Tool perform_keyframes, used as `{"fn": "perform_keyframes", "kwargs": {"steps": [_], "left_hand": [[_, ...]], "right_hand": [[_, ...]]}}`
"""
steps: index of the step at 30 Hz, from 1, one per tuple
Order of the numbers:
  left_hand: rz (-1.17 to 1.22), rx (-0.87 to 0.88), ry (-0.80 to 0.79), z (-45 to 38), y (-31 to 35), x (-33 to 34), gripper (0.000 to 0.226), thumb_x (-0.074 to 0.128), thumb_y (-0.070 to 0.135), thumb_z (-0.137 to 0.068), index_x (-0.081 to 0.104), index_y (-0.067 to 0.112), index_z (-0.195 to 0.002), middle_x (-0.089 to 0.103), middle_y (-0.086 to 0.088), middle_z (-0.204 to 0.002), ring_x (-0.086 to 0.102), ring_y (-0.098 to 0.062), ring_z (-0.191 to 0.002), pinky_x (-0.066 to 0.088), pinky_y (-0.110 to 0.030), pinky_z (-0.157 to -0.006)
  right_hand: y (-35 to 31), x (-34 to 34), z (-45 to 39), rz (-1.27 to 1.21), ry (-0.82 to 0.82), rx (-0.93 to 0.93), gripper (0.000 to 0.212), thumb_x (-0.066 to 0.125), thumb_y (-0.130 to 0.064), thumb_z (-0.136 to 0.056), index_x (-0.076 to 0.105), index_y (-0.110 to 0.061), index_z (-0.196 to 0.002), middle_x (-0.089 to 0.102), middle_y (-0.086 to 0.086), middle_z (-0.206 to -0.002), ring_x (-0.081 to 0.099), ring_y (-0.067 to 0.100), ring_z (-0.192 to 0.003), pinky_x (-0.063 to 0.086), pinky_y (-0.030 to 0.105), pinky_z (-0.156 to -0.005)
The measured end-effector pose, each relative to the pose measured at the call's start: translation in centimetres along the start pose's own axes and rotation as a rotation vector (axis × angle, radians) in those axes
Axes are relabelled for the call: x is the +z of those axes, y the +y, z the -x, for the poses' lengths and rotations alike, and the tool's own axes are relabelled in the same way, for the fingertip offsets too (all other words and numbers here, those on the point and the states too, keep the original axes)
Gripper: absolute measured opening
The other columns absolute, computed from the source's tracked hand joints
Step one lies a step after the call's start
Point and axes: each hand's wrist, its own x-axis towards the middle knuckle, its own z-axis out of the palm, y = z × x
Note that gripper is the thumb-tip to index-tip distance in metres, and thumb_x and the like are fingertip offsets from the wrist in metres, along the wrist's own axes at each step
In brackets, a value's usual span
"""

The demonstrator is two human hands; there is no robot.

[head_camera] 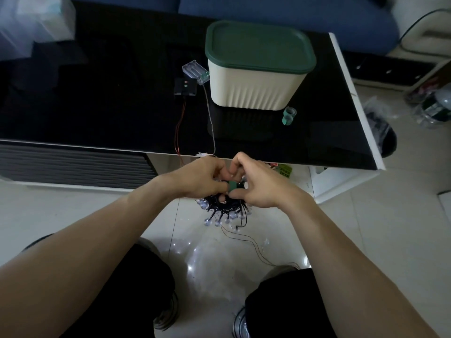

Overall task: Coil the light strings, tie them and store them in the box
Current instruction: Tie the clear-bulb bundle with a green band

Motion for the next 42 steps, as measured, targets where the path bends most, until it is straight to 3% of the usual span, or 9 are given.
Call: {"fn": "perform_keyframes", "kwargs": {"steps": [4, 8, 11, 13, 19, 25, 29, 35, 42], "left_hand": [[0.035, -0.091, -0.079, 0.0, -0.7, -0.5, 0.011, 0.071, 0.018, -0.087, 0.061, 0.02, -0.092, 0.071, -0.004, -0.088, 0.067, -0.024, -0.086, 0.055, -0.044, -0.088], [0.134, -0.149, -0.052, -0.1, -0.9, -0.2, 0.011, 0.07, 0.012, -0.087, 0.062, 0.014, -0.095, 0.072, -0.015, -0.097, 0.067, -0.036, -0.1, 0.053, -0.051, -0.091], [0.231, -0.17, -0.04, -0.4, -1.1, 0.0, 0.01, 0.068, 0.007, -0.088, 0.064, 0.009, -0.097, 0.071, -0.017, -0.09, 0.066, -0.03, -0.089, 0.052, -0.048, -0.093], [0.3, -0.187, -0.012, -0.5, -1.1, 0.0, 0.014, 0.065, 0.004, -0.088, 0.064, 0.003, -0.101, 0.068, -0.015, -0.082, 0.061, -0.023, -0.085, 0.052, -0.041, -0.086], [0.511, -0.231, -0.022, -0.6, -0.5, 0.0, 0.021, 0.059, -0.001, -0.088, 0.063, -0.009, -0.108, 0.061, -0.013, -0.075, 0.053, -0.017, -0.071, 0.043, -0.028, -0.069], [0.694, -0.251, -0.023, -0.5, -0.5, -1.0, 0.012, 0.052, -0.002, -0.093, 0.063, 0.004, -0.091, 0.063, -0.008, -0.067, 0.058, -0.013, -0.06, 0.048, -0.024, -0.064], [0.803, -0.253, -0.02, -0.5, -0.5, -1.2, 0.013, 0.052, -0.001, -0.094, 0.064, 0.004, -0.094, 0.066, -0.009, -0.072, 0.06, -0.014, -0.061, 0.043, -0.032, -0.077], [0.761, -0.223, -0.045, -0.3, -0.2, -1.0, 0.016, 0.052, -0.002, -0.093, 0.064, 0.007, -0.085, 0.066, -0.008, -0.071, 0.059, -0.012, -0.059, 0.042, -0.027, -0.068], [0.714, -0.165, -0.015, -0.2, -0.1, -0.7, 0.014, 0.055, -0.01, -0.089, 0.055, 0.004, -0.087, 0.064, -0.013, -0.071, 0.06, -0.013, -0.056, 0.048, -0.019, -0.053]], "right_hand": [[-0.4, 0.3, 0.1, -0.008, 0.037, -0.008, 0.043, 0.085, -0.031, -0.08, 0.045, -0.033, -0.096, 0.061, -0.003, -0.104, 0.062, 0.019, -0.094, 0.055, 0.046, -0.08], [-0.4, 0.4, 0.1, 0.005, 0.116, -0.023, 0.041, 0.088, -0.033, -0.075, 0.048, -0.034, -0.081, 0.059, -0.01, -0.094, 0.058, 0.014, -0.093, 0.049, 0.034, -0.072], [0.1, 0.3, 0.6, 0.002, 0.11, -0.055, 0.03, 0.086, -0.031, -0.077, 0.059, -0.033, -0.088, 0.06, -0.013, -0.097, 0.059, 0.01, -0.093, 0.048, 0.028, -0.072], [0.2, 0.1, 0.8, 0.0, 0.092, -0.084, 0.025, 0.083, -0.025, -0.08, 0.062, -0.031, -0.091, 0.061, -0.011, -0.106, 0.062, 0.012, -0.096, 0.053, 0.034, -0.08], [0.1, 0.4, 0.7, 0.173, 0.167, -0.173, 0.029, 0.075, -0.01, -0.078, 0.055, -0.029, -0.087, 0.051, -0.011, -0.128, 0.046, 0.013, -0.116, 0.042, 0.037, -0.096], [1.3, 1.2, -0.4, 0.107, 0.444, -0.364, 0.021, 0.087, -0.025, -0.073, 0.072, -0.018, -0.086, 0.063, -0.005, -0.119, 0.053, 0.018, -0.107, 0.045, 0.043, -0.093], [1.5, 1.0, -0.5, -0.018, 0.497, -0.432, 0.023, 0.075, -0.037, -0.081, 0.078, -0.015, -0.089, 0.067, -0.004, -0.119, 0.057, 0.017, -0.105, 0.048, 0.033, -0.092], [1.6, 1.0, -0.5, -0.012, 0.485, -0.423, 0.008, 0.073, -0.013, -0.09, 0.077, -0.006, -0.091, 0.069, -0.003, -0.119, 0.058, 0.016, -0.109, 0.047, 0.027, -0.095], [1.0, 1.5, -0.4, -0.168, 0.584, -0.342, 0.003, 0.078, -0.006, -0.084, 0.077, -0.008, -0.086, 0.073, -0.003, -0.092, 0.067, 0.007, -0.086, 0.054, 0.022, -0.08]]}}
